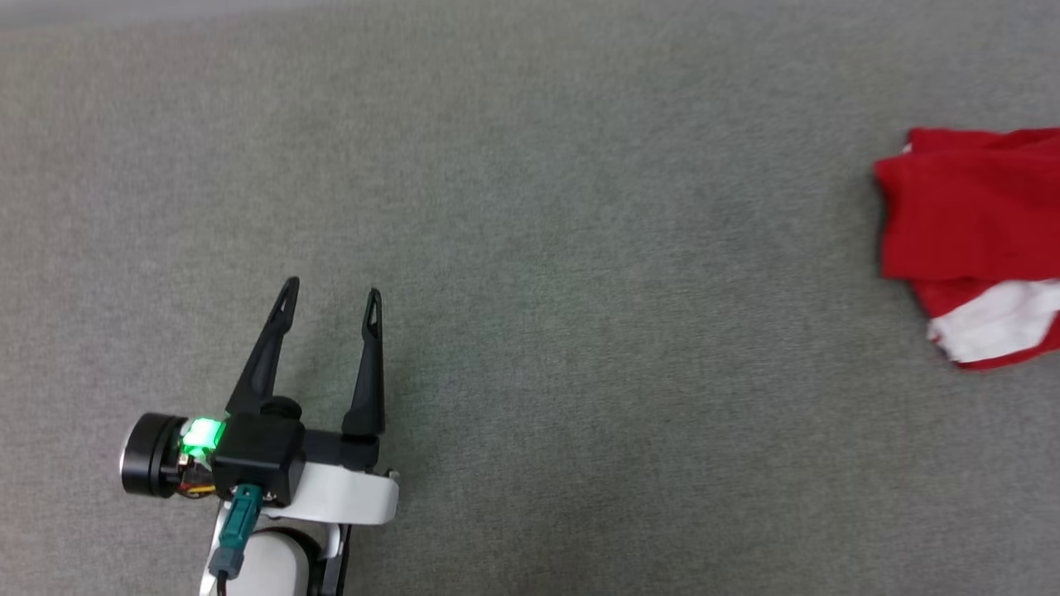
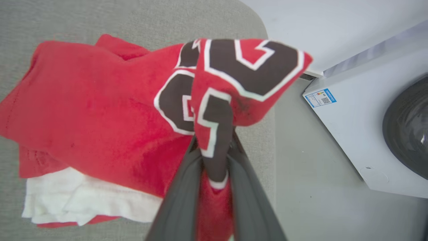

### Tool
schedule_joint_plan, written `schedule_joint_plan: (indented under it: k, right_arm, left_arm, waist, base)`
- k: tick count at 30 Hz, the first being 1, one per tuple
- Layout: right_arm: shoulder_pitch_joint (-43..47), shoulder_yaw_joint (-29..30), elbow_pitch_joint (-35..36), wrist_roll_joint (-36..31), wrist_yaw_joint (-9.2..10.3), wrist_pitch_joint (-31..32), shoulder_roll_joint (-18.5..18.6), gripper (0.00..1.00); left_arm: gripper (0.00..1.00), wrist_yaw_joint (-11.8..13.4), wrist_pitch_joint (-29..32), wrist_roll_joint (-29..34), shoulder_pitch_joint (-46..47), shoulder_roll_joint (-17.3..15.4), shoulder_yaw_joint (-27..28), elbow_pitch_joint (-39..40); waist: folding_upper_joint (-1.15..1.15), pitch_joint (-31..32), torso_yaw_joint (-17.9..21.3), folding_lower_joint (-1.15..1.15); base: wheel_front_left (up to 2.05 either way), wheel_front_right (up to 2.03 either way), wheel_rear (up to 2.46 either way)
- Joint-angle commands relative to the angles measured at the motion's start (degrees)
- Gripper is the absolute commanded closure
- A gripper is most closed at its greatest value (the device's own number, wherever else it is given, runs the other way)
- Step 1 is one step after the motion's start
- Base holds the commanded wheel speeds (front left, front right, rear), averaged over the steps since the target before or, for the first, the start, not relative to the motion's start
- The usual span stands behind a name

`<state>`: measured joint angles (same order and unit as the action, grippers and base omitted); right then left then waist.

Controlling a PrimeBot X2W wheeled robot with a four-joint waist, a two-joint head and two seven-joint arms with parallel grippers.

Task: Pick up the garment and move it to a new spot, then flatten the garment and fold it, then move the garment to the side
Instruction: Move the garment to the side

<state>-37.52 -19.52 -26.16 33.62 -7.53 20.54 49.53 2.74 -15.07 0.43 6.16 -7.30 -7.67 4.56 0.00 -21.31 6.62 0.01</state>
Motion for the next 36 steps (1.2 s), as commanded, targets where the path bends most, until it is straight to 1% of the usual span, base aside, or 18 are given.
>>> schedule_joint_plan:
  k: [1, 3, 4, 7, 10, 13, 14, 15, 16, 19, 23, 28, 32, 36]
  right_arm:
    - [-1.39, 0.83, -1.39, -1.07, 0.09, -0.08, 1.13, 1.0]
    - [-2.27, 2.43, -3.77, -2.29, 0.1, -0.51, 2.39, 1.0]
    - [-3.17, 5.27, -7.58, -3.32, 0.09, -0.8, 2.97, 1.0]
    - [-3.93, 7.59, -10.69, -5.04, 0.1, -1.26, 4.19, 1.0]
    - [-4.38, 10.28, -13.56, -6.39, 0.1, -1.89, 3.88, 1.0]
    - [-4.65, 12.4, -15.66, -7.6, 0.1, -3.18, 2.58, 1.0]
    - [-4.87, 13.11, -16.16, -8.31, 0.1, -3.77, 2.22, 0.89]
    - [-5.07, 13.85, -16.75, -9.09, 0.1, -4.35, 1.69, 0.43]
    - [-4.99, 14.26, -17.21, -9.85, 0.1, -4.67, 1.09, 0.0]
    - [-5.27, 16.46, -18.46, -12.06, 0.1, -6.52, -0.18, 0.0]
    - [-4.88, 19.77, -19.37, -15.85, 0.1, -10.48, -1.59, 0.0]
    - [-2.87, 23.21, -16.17, -21.03, 0.09, -18.54, -4.81, 0.0]
    - [-1.3, 25.87, -11.16, -24.94, 0.09, -25.92, -9.45, 0.0]
    - [2.16, 27.43, -4.32, -28.43, 0.09, -31.52, -15.72, 0.0]
  left_arm:
    - [0.0, 0.16, -0.12, -0.03, 1.22, -0.24, -0.15, 0.44]
    - [0.0, 0.29, -0.12, -0.1, 2.09, -0.15, -0.32, 0.8]
    - [0.0, 0.31, -0.12, -0.05, 3.09, 0.06, -0.89, 1.26]
    - [0.0, 0.32, -0.12, -0.05, 4.04, 0.02, -1.32, 1.58]
    - [0.0, 0.44, -0.12, -0.13, 4.66, -0.03, -1.59, 1.76]
    - [0.0, 0.53, -0.12, -0.25, 5.02, -0.05, -1.76, 1.69]
    - [0.0, 0.56, -0.12, -0.32, 5.1, -0.08, -1.77, 1.6]
    - [0.0, 0.63, -0.12, -0.42, 5.14, -0.11, -1.78, 1.51]
    - [0.0, 0.67, -0.12, -0.5, 5.2, -0.11, -1.78, 1.4]
    - [0.0, 0.7, -0.12, -0.61, 4.92, -0.06, -1.92, 0.93]
    - [0.0, 1.01, -0.12, -0.87, 3.59, 0.14, -1.86, 0.19]
    - [0.0, 1.63, -0.12, -1.42, 0.72, 0.39, -1.29, -0.48]
    - [0.0, 1.82, -0.12, -1.99, -2.31, 0.62, -0.45, -1.13]
    - [0.0, 2.26, -0.12, -2.09, -5.12, 0.85, 0.26, -1.67]
  waist:
    - [0.0, -2.67, -1.24, -0.01]
    - [0.0, -4.09, -1.6, -0.01]
    - [0.0, -5.95, -2.19, -0.01]
    - [0.0, -7.35, -2.61, -0.01]
    - [0.0, -8.2, -2.91, -0.01]
    - [0.0, -8.51, -3.13, -0.01]
    - [0.0, -8.53, -3.17, -0.01]
    - [0.0, -8.47, -3.19, -0.01]
    - [0.0, -8.37, -3.23, -0.01]
    - [0.0, -7.4, -3.45, -0.01]
    - [0.0, -4.46, -3.99, -0.01]
    - [0.0, 0.63, -4.3, -0.01]
    - [0.0, 4.97, -4.47, -0.01]
    - [0.0, 9.26, -5.29, -0.01]
  base:
    - [0.0, 0.0, 0.0]
    - [0.0, 0.0, 0.0]
    - [0.0, 0.0, 0.0]
    - [0.0, 0.0, 0.0]
    - [0.0, 0.0, 0.0]
    - [0.0, 0.0, 0.0]
    - [0.0, 0.0, 0.0]
    - [0.0, 0.0, 0.0]
    - [0.0, 0.0, 0.0]
    - [0.0, 0.0, 0.0]
    - [0.0, 0.0, 0.0]
    - [0.0, 0.0, 0.0]
    - [0.0, 0.0, 0.0]
    - [0.0, 0.0, 0.0]
